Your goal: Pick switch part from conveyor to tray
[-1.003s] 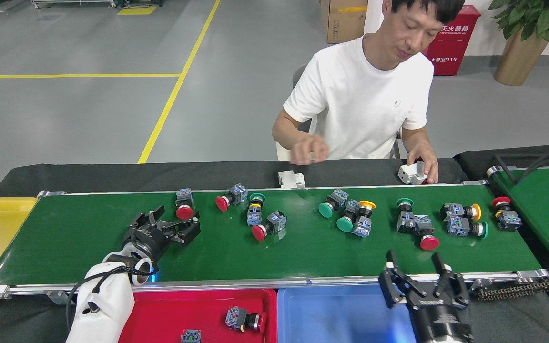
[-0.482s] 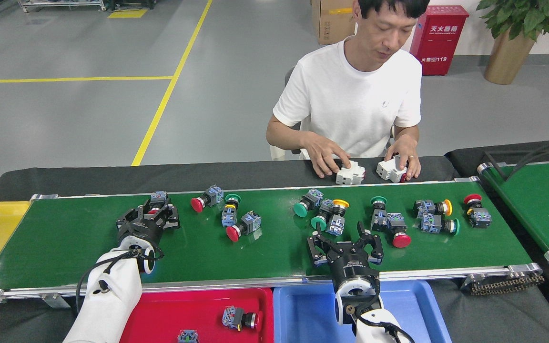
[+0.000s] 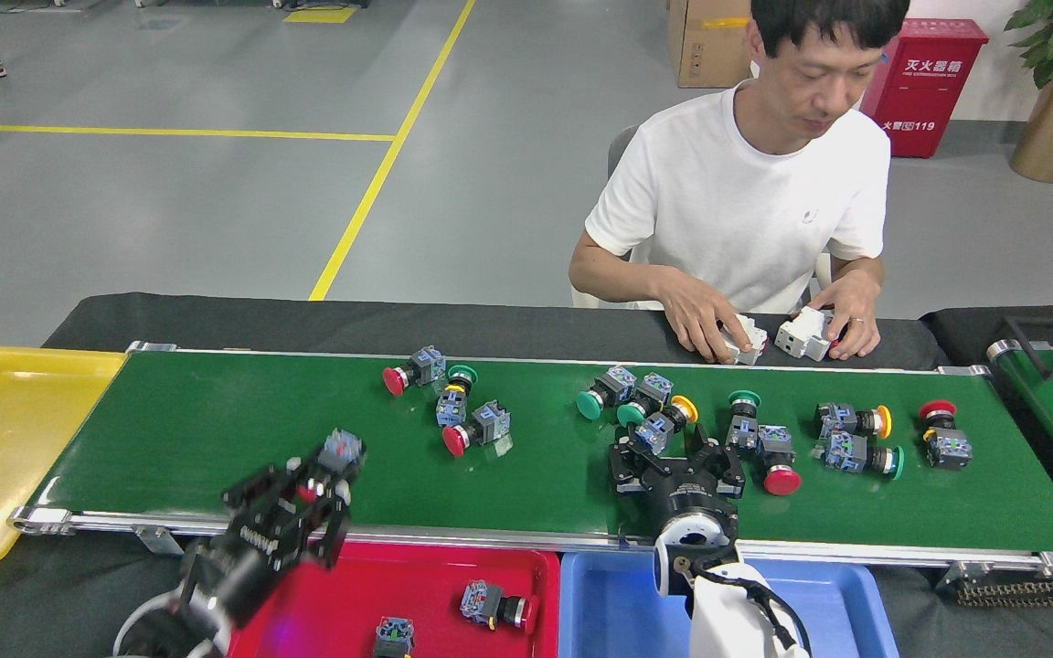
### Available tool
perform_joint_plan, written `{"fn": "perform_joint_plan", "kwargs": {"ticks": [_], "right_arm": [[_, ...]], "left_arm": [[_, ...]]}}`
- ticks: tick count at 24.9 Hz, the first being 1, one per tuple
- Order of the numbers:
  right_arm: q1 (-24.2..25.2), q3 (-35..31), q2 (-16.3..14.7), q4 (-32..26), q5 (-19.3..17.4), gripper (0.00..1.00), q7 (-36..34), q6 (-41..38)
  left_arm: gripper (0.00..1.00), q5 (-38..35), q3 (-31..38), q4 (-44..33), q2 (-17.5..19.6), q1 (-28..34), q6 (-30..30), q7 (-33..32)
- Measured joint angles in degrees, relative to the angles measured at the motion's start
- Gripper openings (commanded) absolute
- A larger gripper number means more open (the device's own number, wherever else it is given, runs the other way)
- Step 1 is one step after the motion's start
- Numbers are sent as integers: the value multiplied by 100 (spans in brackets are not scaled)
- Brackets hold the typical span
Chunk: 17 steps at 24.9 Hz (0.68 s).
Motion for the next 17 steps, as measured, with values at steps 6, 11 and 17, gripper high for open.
{"fn": "perform_joint_plan", "kwargs": {"ticks": [6, 11, 17], "right_arm": [[152, 2, -168, -521, -211, 4, 69, -371], [687, 0, -418, -1764, -397, 6, 164, -966], [2121, 5, -579, -3344, -542, 16, 364, -2803]], "left_arm": [[100, -6, 538, 28, -30, 73, -246, -30], [100, -290, 1816, 221, -679, 130, 158, 500], [100, -659, 1965, 692, -665, 359, 1282, 1461]]}}
